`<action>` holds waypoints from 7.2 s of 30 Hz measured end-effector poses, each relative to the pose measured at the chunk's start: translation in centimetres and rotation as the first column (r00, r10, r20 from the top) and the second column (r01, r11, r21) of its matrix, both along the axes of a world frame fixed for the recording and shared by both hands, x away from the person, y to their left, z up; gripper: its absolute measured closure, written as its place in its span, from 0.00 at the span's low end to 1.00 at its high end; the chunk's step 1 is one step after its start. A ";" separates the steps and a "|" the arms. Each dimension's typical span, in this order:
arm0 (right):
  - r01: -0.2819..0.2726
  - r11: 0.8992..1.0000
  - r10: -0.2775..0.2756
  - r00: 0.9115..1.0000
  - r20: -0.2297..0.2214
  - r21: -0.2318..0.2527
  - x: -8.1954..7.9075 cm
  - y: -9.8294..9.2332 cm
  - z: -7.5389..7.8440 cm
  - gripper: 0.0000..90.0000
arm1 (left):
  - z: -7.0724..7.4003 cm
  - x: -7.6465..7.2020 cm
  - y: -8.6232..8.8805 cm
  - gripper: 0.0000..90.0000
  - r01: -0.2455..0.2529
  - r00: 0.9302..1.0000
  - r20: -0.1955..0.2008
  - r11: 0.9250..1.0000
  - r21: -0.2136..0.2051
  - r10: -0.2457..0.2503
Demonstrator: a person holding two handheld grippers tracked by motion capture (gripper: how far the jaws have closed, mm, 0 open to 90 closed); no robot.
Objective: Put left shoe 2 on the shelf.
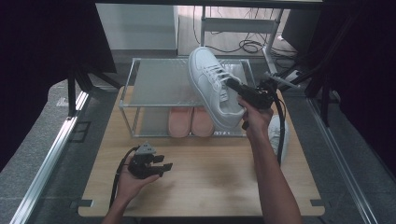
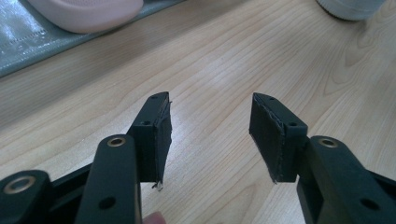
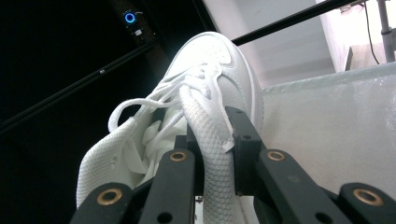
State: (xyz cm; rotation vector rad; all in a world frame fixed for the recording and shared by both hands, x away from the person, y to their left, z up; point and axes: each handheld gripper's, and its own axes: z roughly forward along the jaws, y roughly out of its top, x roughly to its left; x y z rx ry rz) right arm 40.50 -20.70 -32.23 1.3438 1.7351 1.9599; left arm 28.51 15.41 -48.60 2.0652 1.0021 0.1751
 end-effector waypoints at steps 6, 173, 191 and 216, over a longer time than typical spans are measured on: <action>0.017 1.000 -0.017 1.000 -0.012 0.007 0.9 0.8 0.2 0.91 | 0.0 0.0 0.0 0.55 0.003 1.000 -0.003 1.000 -0.002 -0.003; -0.074 0.997 0.069 0.984 -0.166 -0.021 4.5 10.3 -7.4 1.00 | -0.5 -0.2 0.1 0.55 -0.004 1.000 0.005 1.000 0.001 0.004; -0.088 0.995 0.082 0.990 -0.118 -0.045 3.7 10.5 -6.4 1.00 | -0.5 -0.2 0.2 0.55 -0.006 1.000 0.004 1.000 0.000 0.006; -0.065 0.996 0.062 0.997 -0.040 -0.064 -1.7 2.8 -6.6 0.97 | -0.7 0.2 0.6 0.54 -0.015 1.000 -0.004 1.000 0.009 0.015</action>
